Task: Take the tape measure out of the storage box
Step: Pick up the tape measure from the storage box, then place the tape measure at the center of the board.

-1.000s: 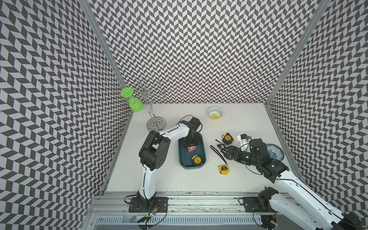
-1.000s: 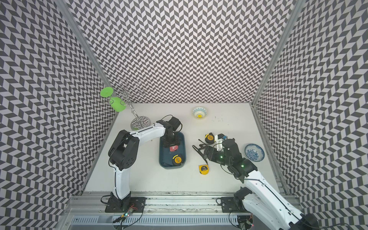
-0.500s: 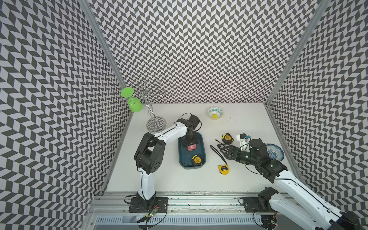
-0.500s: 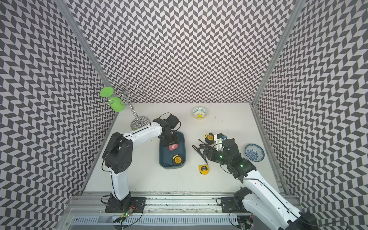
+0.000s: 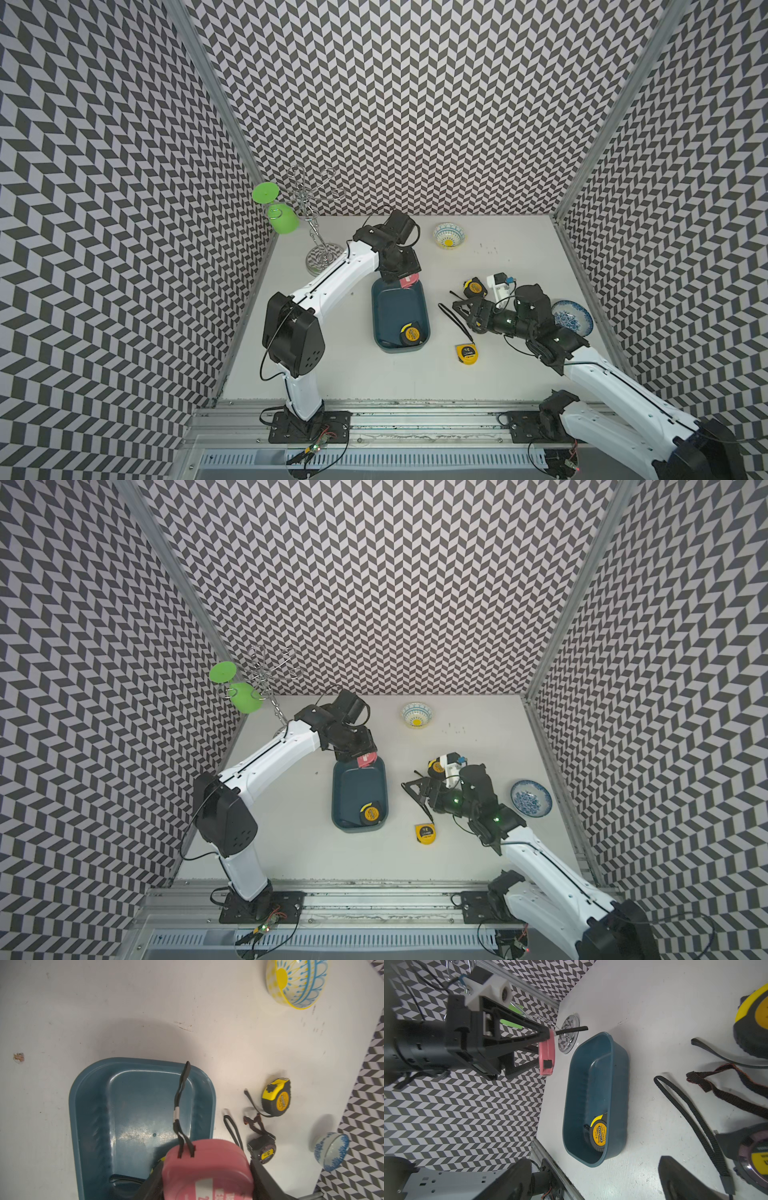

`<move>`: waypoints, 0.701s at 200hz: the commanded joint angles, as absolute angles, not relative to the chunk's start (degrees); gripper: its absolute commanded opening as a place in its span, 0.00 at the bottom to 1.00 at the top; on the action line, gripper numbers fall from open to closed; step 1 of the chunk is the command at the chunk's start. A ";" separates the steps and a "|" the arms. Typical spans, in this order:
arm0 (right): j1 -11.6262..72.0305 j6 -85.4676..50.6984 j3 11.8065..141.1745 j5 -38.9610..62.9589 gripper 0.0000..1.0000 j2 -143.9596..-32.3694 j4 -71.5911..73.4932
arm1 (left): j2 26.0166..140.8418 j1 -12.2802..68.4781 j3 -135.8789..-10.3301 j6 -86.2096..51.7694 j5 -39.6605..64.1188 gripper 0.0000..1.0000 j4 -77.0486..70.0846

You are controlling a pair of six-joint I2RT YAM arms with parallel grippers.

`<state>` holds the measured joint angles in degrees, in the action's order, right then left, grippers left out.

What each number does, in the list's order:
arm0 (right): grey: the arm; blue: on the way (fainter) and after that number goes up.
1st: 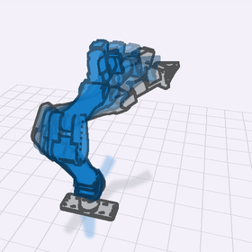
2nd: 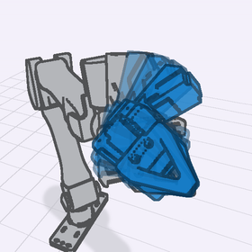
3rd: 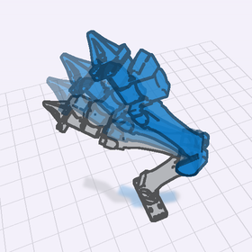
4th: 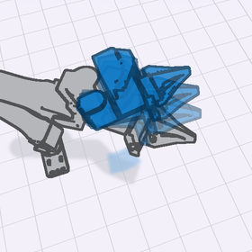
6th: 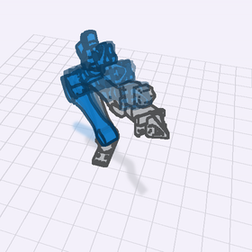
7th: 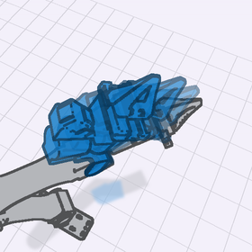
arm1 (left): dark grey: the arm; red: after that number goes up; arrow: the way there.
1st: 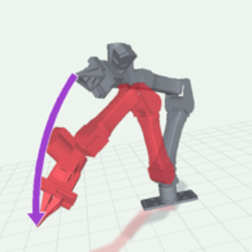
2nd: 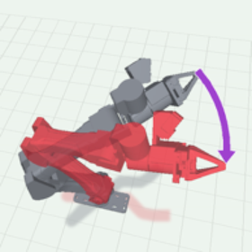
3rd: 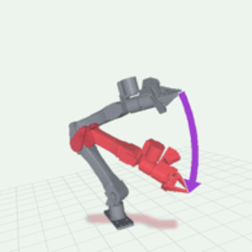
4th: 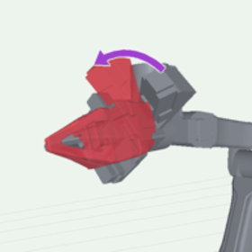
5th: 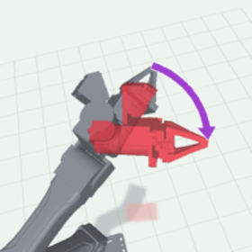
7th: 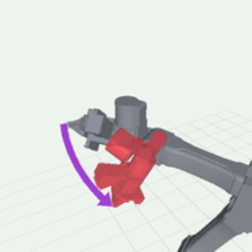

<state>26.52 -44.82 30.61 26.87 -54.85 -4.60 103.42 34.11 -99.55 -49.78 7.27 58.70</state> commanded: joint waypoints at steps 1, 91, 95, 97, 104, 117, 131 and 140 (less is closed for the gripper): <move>27.56 -44.74 33.38 28.19 1.00 -57.37 3.44 | 100.44 34.45 -101.75 -51.61 9.79 0.00 60.09; 32.42 -45.71 40.71 25.93 0.90 -67.62 14.76 | 99.62 38.03 -100.91 -56.27 16.03 0.00 54.01; 32.47 -45.71 40.92 25.85 0.88 -67.95 14.90 | 99.58 38.18 -100.82 -56.55 16.20 0.00 53.72; 32.51 -45.71 41.10 25.84 0.88 -68.07 14.95 | 99.54 38.29 -100.75 -56.68 16.25 0.00 53.49; 32.66 -45.62 41.48 25.68 0.85 -68.41 15.01 | 99.69 38.57 -100.63 -57.01 16.54 0.00 52.91; 32.79 -45.62 41.75 25.40 0.79 -68.97 15.50 | 99.84 39.09 -100.67 -57.62 17.17 0.00 52.11; 32.83 -45.63 42.01 25.10 0.73 -69.61 15.92 | 100.10 39.61 -100.72 -58.13 17.58 0.00 51.53; 32.96 -45.57 42.14 24.92 0.69 -70.00 16.21 | 100.04 39.92 -100.72 -58.53 17.66 0.00 51.29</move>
